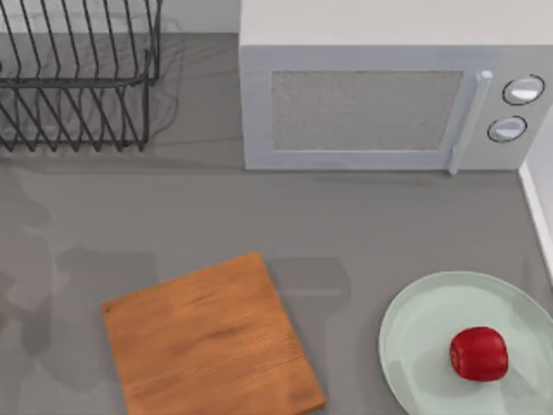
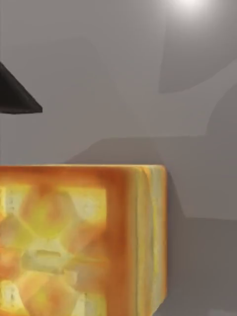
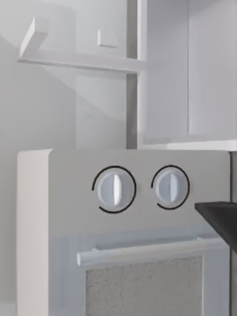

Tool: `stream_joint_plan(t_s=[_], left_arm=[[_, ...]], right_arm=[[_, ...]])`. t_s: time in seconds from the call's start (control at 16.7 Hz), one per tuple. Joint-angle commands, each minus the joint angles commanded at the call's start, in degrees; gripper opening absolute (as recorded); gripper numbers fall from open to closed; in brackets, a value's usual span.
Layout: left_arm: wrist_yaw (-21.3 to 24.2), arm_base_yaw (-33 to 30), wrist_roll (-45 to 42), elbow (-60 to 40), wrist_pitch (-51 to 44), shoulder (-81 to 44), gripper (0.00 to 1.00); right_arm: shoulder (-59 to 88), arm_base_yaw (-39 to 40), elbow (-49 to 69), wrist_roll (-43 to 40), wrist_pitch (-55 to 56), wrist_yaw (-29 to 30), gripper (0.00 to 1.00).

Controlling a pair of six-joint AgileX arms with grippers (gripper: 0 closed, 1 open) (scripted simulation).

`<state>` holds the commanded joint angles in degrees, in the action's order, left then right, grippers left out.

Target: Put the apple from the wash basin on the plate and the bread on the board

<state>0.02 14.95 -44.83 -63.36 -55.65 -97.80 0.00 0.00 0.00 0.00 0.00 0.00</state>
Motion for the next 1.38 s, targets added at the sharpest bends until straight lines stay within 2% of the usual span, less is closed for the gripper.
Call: stream_joint_plan(t_s=[0.42,0.72,1.38], left_arm=[[0.0,0.3,-0.3,7.4,14.3,-6.5,1.00],[0.0,0.3,-0.3,8.0,15.2,-7.0,1.00],[0.0,0.3,-0.3,8.0,15.2,-7.0,0.17]], right_arm=[[0.0,0.0,0.0,0.0,0.0,0.0,1.00],[0.0,0.0,0.0,0.0,0.0,0.0,1.00],[0.0,0.0,0.0,0.0,0.0,0.0,1.00]])
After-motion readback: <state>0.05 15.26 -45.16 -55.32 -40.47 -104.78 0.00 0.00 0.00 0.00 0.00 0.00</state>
